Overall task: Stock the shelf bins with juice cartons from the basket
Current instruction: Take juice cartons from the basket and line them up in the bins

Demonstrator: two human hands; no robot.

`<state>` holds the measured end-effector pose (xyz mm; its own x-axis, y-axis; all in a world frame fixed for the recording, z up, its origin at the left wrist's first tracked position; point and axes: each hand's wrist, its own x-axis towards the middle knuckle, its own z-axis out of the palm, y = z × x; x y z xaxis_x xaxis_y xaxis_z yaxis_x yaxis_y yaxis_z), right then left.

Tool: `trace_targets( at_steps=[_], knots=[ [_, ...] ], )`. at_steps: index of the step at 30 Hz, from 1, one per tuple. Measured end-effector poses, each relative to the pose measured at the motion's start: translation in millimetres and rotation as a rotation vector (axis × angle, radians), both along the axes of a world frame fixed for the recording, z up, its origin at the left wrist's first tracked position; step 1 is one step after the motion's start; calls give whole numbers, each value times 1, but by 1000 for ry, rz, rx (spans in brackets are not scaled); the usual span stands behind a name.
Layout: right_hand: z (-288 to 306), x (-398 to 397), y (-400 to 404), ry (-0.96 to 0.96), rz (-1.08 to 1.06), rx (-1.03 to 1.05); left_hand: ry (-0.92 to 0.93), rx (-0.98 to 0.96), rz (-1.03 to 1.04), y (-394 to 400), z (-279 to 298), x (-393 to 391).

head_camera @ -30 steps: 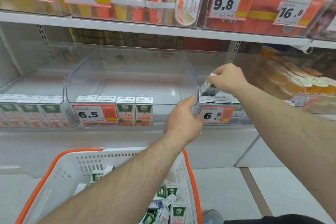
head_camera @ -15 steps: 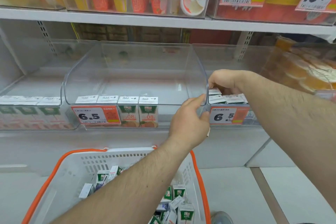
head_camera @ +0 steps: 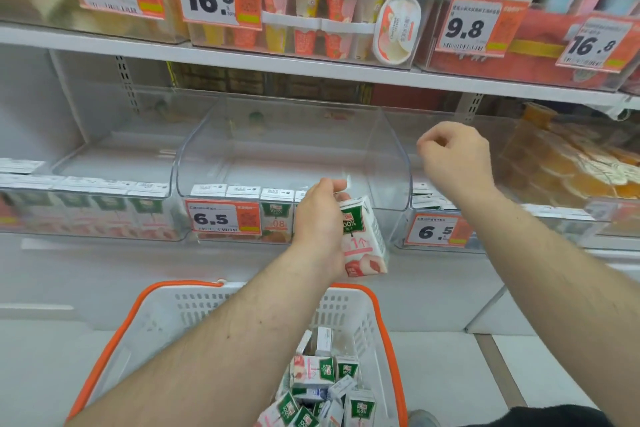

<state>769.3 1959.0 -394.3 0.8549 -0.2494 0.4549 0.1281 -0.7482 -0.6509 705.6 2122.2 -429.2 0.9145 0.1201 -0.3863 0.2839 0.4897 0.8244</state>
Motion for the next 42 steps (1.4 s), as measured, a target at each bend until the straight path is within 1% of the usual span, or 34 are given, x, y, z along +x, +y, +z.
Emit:
trace_targets(
  at_steps=[1,2,6,8,10,11,14,16,19,21,24,28,30,31,33,38,42],
  knots=[
    [1,-16,14,4,81,16,5,-12,3,4,2,-2],
    [0,-28,29,48,176,41,6,-20,8,8,5,-5],
    [-2,-66,71,341,497,166,-20,-26,21,28,10,-13],
    [-4,-78,83,389,576,89,-34,-15,26,40,11,-16],
    [-9,-85,93,346,565,-100,-56,9,24,53,10,-20],
    [-12,-86,98,320,548,-155,-77,19,16,60,9,-22],
    [-18,-89,115,281,548,-133,-170,7,-46,87,6,-24],
    [-21,-88,126,270,554,-103,-230,49,-87,110,5,-24],
    [-19,-89,149,251,569,-23,-282,116,-52,147,8,-22],
    [-11,-89,169,246,604,45,-281,120,50,172,11,-20],
    [4,-82,204,236,634,110,-193,127,293,214,8,-13],
    [22,-54,261,151,640,31,-40,114,594,269,-7,-7],
    [26,-33,295,153,679,-29,40,18,661,287,-14,-8],
    [25,-20,314,157,699,-61,64,-54,651,293,-14,-9],
    [19,5,352,192,725,-110,82,-164,592,301,-8,-10],
    [-9,57,430,346,735,-177,114,-275,513,320,1,-5],
    [-31,78,462,596,785,-200,98,-320,508,337,-10,5]
  ],
)
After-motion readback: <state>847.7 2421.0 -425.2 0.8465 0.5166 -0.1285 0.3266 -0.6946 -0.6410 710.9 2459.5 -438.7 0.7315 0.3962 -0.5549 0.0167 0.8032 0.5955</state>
